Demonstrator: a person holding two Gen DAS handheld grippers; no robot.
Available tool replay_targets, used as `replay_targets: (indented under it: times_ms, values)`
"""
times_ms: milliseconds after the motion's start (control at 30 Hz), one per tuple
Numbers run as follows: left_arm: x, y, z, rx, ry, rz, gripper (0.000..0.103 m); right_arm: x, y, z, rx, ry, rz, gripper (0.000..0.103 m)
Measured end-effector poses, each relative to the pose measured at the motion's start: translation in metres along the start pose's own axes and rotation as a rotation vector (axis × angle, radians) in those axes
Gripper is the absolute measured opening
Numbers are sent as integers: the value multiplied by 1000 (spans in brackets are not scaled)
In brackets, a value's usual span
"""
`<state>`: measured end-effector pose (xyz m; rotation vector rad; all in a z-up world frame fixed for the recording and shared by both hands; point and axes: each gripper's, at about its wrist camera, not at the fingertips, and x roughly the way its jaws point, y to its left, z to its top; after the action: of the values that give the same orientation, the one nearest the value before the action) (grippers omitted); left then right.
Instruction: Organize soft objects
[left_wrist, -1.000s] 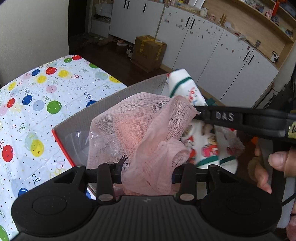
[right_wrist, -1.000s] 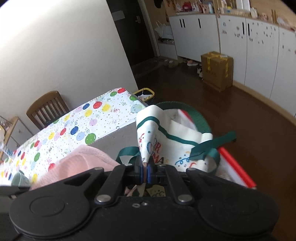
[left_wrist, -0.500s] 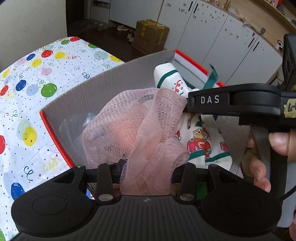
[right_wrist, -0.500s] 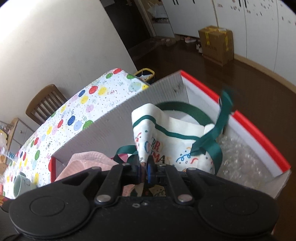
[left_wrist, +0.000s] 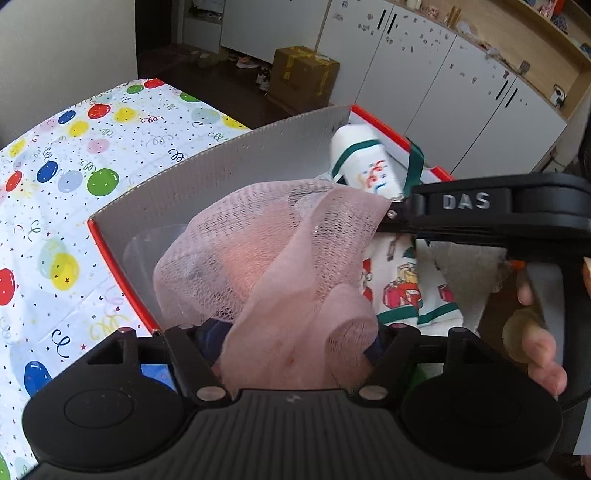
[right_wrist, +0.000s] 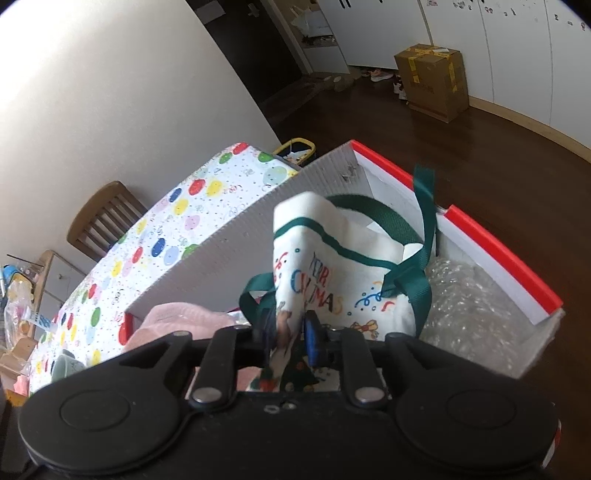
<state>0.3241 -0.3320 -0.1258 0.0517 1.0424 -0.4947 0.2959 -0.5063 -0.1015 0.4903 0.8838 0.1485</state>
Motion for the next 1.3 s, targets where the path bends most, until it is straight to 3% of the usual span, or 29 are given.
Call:
replay_targets:
  times_ms: [600,767,967,1033,1300]
  values:
    - [-53,15,-11,2,-132,-16,71,-55,10,-20,-76,-64,42,36]
    - [-76,19,-18,9,-175,-20,71,-79,29,-34,-150,-127,37,62]
    - [-108,21,-31,22,-228,-44,71,-106,52,-55,-231,-174,46,65]
    - [-120,22,-35,22,-246,-63,78,-114,58,-60,-244,-189,49,67]
    - [-160,31,-54,4,-312,-95,84,-145,76,-81,-283,-251,35,79]
